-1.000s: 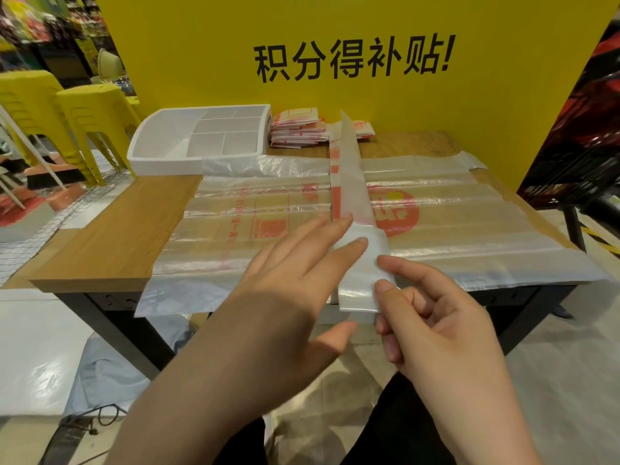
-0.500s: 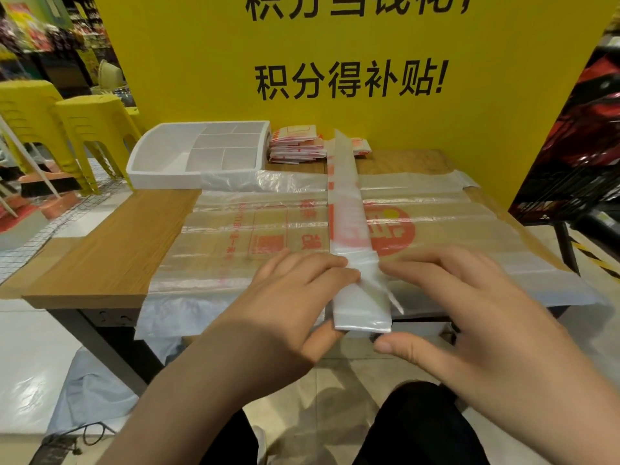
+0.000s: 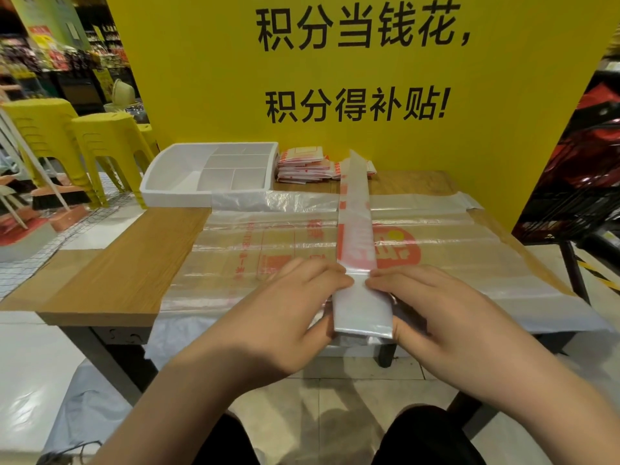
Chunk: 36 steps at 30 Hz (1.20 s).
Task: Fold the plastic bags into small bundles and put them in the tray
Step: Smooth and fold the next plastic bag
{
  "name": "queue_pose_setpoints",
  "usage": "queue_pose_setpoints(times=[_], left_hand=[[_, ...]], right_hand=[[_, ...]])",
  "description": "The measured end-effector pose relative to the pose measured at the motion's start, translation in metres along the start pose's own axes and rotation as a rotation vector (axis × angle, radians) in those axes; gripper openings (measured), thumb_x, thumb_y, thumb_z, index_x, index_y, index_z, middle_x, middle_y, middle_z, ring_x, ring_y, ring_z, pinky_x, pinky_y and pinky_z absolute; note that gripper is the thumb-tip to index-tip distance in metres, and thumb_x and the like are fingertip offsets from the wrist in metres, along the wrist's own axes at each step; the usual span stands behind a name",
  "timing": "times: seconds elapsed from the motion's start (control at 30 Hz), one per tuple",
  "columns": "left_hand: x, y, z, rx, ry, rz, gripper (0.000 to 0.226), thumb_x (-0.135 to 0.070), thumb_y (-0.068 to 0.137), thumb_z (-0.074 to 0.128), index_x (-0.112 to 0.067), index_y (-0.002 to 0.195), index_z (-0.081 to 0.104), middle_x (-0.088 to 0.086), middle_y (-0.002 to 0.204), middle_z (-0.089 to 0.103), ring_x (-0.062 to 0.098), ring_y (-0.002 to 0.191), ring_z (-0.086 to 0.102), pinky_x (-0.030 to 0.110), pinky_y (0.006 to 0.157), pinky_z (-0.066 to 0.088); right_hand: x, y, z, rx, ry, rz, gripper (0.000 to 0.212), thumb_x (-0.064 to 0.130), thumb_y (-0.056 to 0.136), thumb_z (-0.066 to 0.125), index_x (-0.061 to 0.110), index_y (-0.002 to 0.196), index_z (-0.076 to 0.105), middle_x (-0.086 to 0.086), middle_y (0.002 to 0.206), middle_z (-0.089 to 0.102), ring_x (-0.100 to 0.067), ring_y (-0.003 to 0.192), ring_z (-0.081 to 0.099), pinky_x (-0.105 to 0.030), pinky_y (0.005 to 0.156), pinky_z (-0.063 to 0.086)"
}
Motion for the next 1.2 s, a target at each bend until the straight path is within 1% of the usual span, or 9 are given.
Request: queue_pose_setpoints(times=[0.17, 0.33, 0.47, 0.67, 0.77, 0.93, 1.03, 1.1, 1.2], left_hand=[[0.009, 0.008, -0.006, -0.019, -0.001, -0.03, 0.037, -0.036, 0.097, 0.054, -0.035, 0.134, 0.055, -0.024, 0.132, 0.049, -0.002, 0.127, 0.037, 0.023, 0.107, 0.033], [0.016, 0.018, -0.018, -0.085, -0.088, -0.086, 0.028, -0.027, 0.092, 0.067, -0.037, 0.118, 0.066, -0.024, 0.112, 0.062, -0.003, 0.11, 0.053, 0.018, 0.092, 0.043], [0.017, 0.023, -0.025, -0.066, -0.179, -0.148, 0.013, -0.028, 0.093, 0.066, -0.035, 0.103, 0.069, -0.021, 0.098, 0.067, -0.007, 0.095, 0.058, 0.008, 0.076, 0.041], [0.022, 0.031, -0.023, 0.047, -0.109, -0.206, 0.024, -0.039, 0.094, 0.062, -0.037, 0.118, 0.064, -0.02, 0.108, 0.065, -0.004, 0.094, 0.058, 0.024, 0.084, 0.051], [0.026, 0.036, -0.022, 0.01, -0.123, -0.235, 0.013, -0.039, 0.095, 0.062, -0.033, 0.105, 0.065, -0.017, 0.1, 0.063, 0.0, 0.09, 0.058, 0.032, 0.084, 0.052], [0.033, 0.039, -0.022, -0.099, -0.216, -0.287, 0.016, -0.037, 0.097, 0.058, -0.029, 0.084, 0.064, -0.01, 0.085, 0.067, 0.004, 0.079, 0.061, 0.035, 0.077, 0.053], [0.035, 0.041, -0.02, -0.126, -0.225, -0.317, 0.018, -0.035, 0.099, 0.055, -0.026, 0.085, 0.064, -0.006, 0.082, 0.066, 0.007, 0.075, 0.06, 0.031, 0.071, 0.052], [0.035, 0.042, -0.018, -0.141, -0.233, -0.327, 0.015, -0.034, 0.099, 0.055, -0.029, 0.088, 0.062, -0.007, 0.082, 0.065, 0.006, 0.073, 0.059, 0.02, 0.061, 0.045], [0.037, 0.042, -0.018, -0.192, -0.299, -0.365, 0.006, -0.035, 0.097, 0.059, -0.033, 0.103, 0.059, -0.01, 0.081, 0.064, 0.002, 0.069, 0.057, 0.014, 0.058, 0.041]], right_hand=[[-0.002, 0.007, -0.004, -0.045, -0.001, 0.015, 0.043, 0.051, 0.088, 0.039, 0.035, 0.121, 0.061, 0.023, 0.116, 0.06, -0.004, 0.109, 0.054, -0.032, 0.088, 0.051], [-0.007, 0.016, -0.008, -0.079, 0.016, 0.022, 0.026, 0.038, 0.089, 0.057, 0.036, 0.114, 0.063, 0.02, 0.102, 0.06, -0.006, 0.099, 0.053, -0.033, 0.079, 0.05], [-0.007, 0.026, -0.013, -0.09, 0.036, 0.016, 0.021, 0.045, 0.09, 0.049, 0.035, 0.102, 0.065, 0.018, 0.091, 0.061, -0.003, 0.09, 0.054, -0.03, 0.074, 0.048], [-0.013, 0.037, -0.021, -0.093, 0.17, 0.05, 0.009, 0.038, 0.095, 0.059, 0.045, 0.096, 0.064, 0.026, 0.084, 0.063, 0.006, 0.085, 0.057, -0.012, 0.066, 0.04], [-0.024, 0.042, -0.017, -0.085, 0.23, 0.124, 0.011, 0.04, 0.097, 0.057, 0.04, 0.103, 0.067, 0.025, 0.092, 0.067, 0.005, 0.088, 0.058, -0.012, 0.067, 0.042], [-0.031, 0.048, -0.011, -0.08, 0.306, 0.195, 0.013, 0.039, 0.1, 0.053, 0.037, 0.104, 0.065, 0.02, 0.097, 0.066, 0.001, 0.087, 0.058, -0.014, 0.067, 0.041], [-0.032, 0.052, -0.011, -0.075, 0.253, 0.223, 0.015, 0.037, 0.101, 0.051, 0.031, 0.1, 0.065, 0.013, 0.091, 0.066, -0.006, 0.081, 0.058, -0.025, 0.07, 0.047], [-0.033, 0.055, -0.01, -0.073, 0.257, 0.251, 0.013, 0.036, 0.101, 0.051, 0.033, 0.098, 0.063, 0.014, 0.089, 0.067, -0.006, 0.08, 0.06, -0.03, 0.072, 0.05], [-0.039, 0.057, -0.008, -0.102, 0.229, 0.299, 0.006, 0.037, 0.1, 0.053, 0.033, 0.099, 0.058, 0.013, 0.086, 0.065, -0.01, 0.079, 0.06, -0.034, 0.069, 0.049]])
Point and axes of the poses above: each hand's wrist, its own y-axis towards the middle knuckle, its own z-axis out of the palm, x = y × z, the point moved 10 cm from there along y, towards the middle knuckle
